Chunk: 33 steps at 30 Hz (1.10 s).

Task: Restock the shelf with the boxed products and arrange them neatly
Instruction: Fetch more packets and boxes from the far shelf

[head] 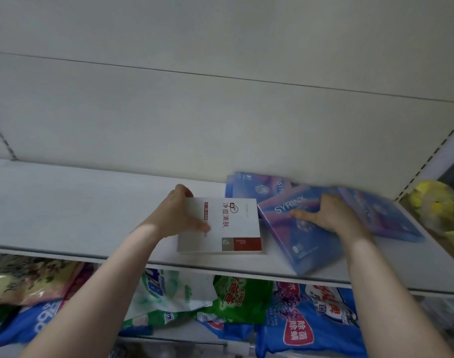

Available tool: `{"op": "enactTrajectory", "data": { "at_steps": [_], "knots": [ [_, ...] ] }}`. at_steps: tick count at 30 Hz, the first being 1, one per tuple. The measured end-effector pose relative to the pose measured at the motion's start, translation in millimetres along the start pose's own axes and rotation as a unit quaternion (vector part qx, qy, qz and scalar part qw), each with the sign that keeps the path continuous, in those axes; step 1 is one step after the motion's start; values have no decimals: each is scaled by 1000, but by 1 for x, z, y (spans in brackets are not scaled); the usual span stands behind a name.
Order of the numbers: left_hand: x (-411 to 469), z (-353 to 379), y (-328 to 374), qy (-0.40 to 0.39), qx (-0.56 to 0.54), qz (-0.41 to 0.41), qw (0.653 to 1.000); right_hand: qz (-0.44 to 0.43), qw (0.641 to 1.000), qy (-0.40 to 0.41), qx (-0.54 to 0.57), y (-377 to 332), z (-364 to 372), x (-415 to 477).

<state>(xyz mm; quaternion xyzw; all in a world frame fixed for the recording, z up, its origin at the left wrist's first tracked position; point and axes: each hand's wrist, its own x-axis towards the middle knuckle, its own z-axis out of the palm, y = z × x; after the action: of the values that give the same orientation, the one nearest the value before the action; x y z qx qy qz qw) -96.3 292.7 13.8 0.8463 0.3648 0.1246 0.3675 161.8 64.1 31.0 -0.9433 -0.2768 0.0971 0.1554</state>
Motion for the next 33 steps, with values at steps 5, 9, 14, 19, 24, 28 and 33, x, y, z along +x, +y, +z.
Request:
{"op": "enactTrajectory", "data": {
  "at_steps": [5,9,14,19,24,28,33],
  "knots": [
    [-13,-9,1,-40,51,6,998,-8,969,46,244,21,6,-21],
    [-32,-7,-9,-24,-103,-23,994,-29,924,15,382,16,5,-39],
    [-68,-11,-28,78,-338,-70,935,-43,870,74,485,-2,29,-69],
    [-116,-33,-76,127,-497,-100,852,-73,831,96,543,-65,58,-117],
    [-173,-73,-156,190,-532,-137,814,-112,833,45,540,-151,114,-165],
    [-229,-121,-220,227,-539,-139,799,-113,843,-1,526,-233,157,-212],
    [-287,-182,-296,281,-512,-146,798,-138,848,-26,510,-327,209,-260]
  ]
}}
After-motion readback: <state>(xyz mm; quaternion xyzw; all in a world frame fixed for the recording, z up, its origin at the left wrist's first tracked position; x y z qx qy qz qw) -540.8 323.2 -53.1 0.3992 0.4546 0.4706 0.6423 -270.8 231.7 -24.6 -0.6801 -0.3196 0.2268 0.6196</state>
